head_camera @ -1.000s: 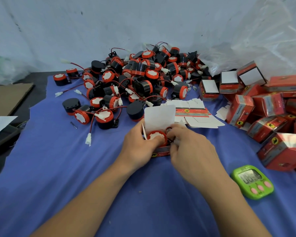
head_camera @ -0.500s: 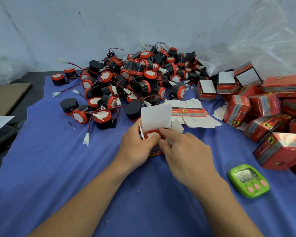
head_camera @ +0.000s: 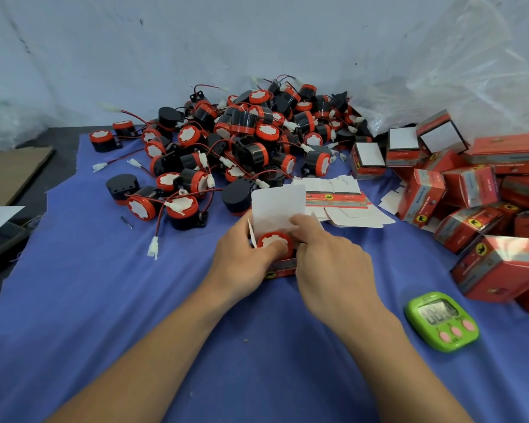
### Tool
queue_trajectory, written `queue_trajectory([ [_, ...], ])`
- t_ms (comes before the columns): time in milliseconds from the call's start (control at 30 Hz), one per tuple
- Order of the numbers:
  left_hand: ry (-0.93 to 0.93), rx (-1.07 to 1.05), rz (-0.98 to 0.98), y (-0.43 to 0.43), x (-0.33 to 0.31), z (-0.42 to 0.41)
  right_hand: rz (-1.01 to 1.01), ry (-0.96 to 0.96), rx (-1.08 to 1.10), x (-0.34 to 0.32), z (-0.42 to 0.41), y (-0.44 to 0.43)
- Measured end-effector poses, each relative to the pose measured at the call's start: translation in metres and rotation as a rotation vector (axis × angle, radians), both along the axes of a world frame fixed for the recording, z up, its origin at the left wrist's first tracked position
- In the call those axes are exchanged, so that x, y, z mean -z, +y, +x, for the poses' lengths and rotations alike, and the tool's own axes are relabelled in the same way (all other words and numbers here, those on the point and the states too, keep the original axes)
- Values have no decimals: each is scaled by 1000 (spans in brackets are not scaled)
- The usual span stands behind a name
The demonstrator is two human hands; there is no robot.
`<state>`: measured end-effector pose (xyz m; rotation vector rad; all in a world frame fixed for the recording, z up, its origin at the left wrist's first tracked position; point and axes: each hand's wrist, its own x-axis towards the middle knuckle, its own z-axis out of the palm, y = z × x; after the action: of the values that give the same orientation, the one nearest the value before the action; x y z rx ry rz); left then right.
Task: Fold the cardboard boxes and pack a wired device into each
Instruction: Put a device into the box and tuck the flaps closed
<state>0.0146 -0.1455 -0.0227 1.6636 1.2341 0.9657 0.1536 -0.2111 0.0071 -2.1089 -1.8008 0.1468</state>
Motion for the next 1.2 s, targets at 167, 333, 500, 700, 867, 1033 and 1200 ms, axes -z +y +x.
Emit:
queue_trajectory([
  [167, -14, 8, -13, 1, 1, 0, 12, -1, 38, -1, -1, 1],
  [333, -20, -2, -9, 1, 2, 1, 52, 0, 142, -5, 0, 5],
  [500, -24, 17, -6, 1, 2, 0, 5, 103, 122, -8, 2, 1],
  [700, -26, 15, -4, 1, 3, 1, -73, 192, -19, -11, 15, -5],
  [867, -22, 29, -3, 2, 4, 0, -168, 323, -211, -22, 22, -12],
  [1033, -11, 24, -5, 3, 6, 0, -115, 322, -176, -17, 30, -13],
  [1200, -3, 13, -13, 3, 6, 1, -152, 131, -185, -20, 25, -14],
])
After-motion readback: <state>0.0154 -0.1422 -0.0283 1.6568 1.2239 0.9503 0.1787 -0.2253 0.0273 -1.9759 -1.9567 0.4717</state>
